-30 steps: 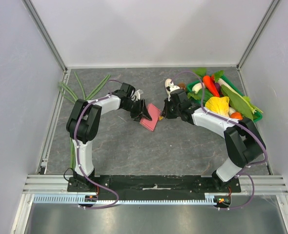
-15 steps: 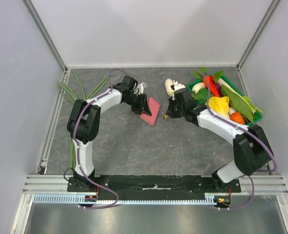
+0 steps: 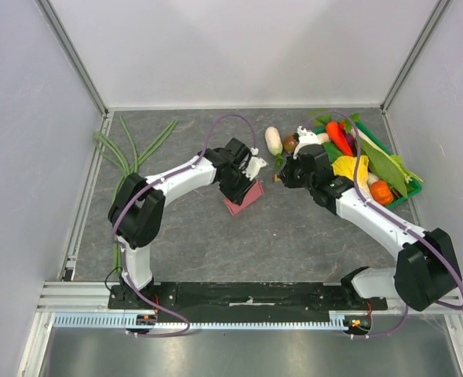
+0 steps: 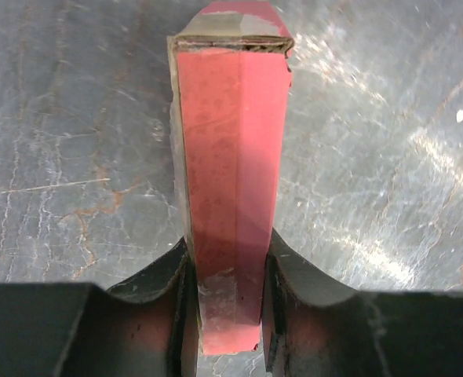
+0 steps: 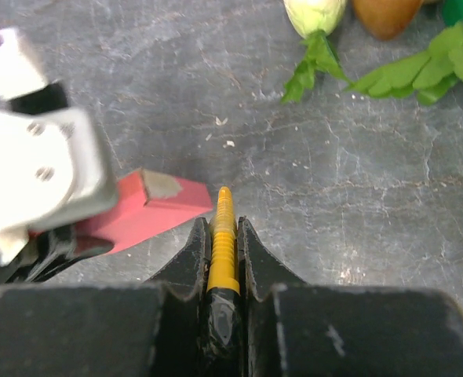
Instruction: Unpack the express box
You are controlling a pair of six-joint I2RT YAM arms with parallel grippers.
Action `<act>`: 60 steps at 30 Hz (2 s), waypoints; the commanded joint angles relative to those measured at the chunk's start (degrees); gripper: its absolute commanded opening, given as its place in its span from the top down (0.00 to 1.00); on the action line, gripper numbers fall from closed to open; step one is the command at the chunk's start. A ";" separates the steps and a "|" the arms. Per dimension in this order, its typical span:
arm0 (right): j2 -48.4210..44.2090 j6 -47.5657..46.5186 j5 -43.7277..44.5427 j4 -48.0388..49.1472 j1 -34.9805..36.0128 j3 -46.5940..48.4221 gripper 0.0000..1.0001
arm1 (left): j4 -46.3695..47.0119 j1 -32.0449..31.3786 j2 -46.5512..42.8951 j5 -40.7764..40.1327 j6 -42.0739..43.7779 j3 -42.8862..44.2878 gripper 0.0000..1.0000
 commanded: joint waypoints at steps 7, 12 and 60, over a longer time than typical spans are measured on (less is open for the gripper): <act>-4.82 2.91 -1.15 4.22 -1.62 -5.73 1.00 | 7.64 -2.48 -8.89 -2.39 6.48 -11.25 0.42; -5.79 4.31 -1.50 4.93 -1.62 -7.40 1.00 | 12.72 -2.39 -10.83 -0.54 4.55 -13.80 0.36; -14.49 7.12 -15.39 26.37 -1.88 -22.78 1.00 | 28.99 -3.36 -19.09 5.26 18.52 -32.95 0.86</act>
